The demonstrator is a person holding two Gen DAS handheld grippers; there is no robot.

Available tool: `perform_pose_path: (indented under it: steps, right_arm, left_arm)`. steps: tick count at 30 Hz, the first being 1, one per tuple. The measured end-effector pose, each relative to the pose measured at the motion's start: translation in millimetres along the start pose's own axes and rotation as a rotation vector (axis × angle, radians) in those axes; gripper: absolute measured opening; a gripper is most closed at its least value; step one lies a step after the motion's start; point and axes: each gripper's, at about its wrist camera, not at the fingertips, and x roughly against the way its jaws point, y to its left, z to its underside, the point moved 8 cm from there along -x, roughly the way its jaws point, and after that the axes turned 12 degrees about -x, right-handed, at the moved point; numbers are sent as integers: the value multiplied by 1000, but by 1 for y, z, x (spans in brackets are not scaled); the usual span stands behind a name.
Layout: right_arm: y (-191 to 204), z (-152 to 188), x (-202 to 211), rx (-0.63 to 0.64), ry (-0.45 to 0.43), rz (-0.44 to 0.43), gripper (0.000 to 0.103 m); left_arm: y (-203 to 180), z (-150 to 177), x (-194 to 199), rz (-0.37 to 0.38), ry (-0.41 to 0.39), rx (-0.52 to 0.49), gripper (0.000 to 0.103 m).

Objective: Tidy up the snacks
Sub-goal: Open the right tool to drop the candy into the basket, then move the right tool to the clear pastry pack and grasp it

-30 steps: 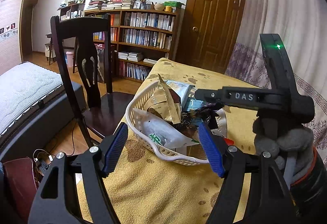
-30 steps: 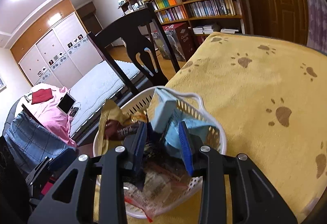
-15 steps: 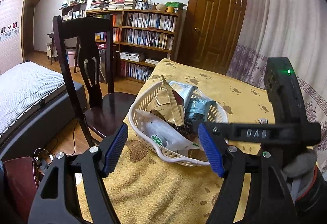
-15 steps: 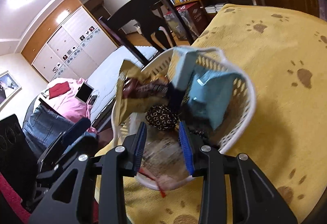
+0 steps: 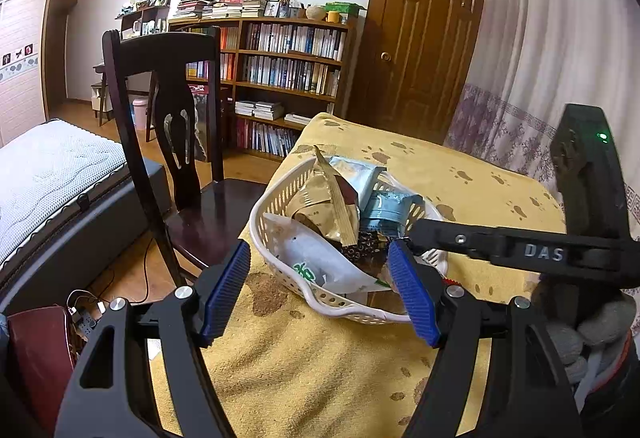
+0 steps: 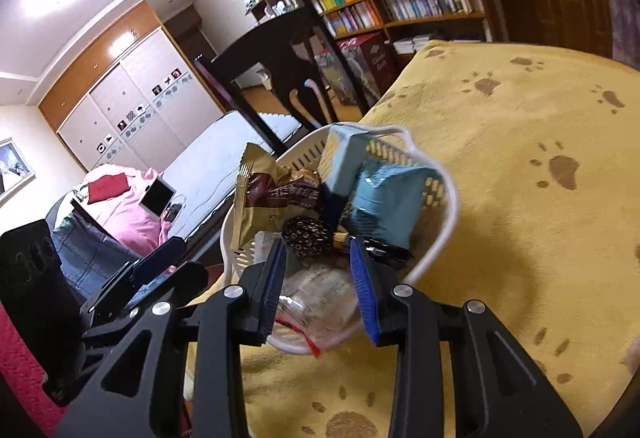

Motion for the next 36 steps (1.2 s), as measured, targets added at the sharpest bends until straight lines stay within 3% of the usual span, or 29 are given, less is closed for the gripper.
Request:
perform_pose_path:
  steps: [12,14,17,26,36]
  right_arm:
    - [-63,1,53,-44,-109,106,38]
    - [-82,3,68,-69,-132,137,43]
    - [-111,2,83,-113,-149,179,43]
    - [-202,6,129,-248,-201,308,44]
    - [-250,4,136,-300,-170,346,44]
  left_arm:
    - [-14,-2,4,3,-6,-24,78]
    - [-17,-2,4,4,-4,-29,78]
    - [-19,-2,5,3,-1,-32,85]
    - [-32,-2,4,7,13,-58,91]
    - [-49,-4,6,19,14,-91,91]
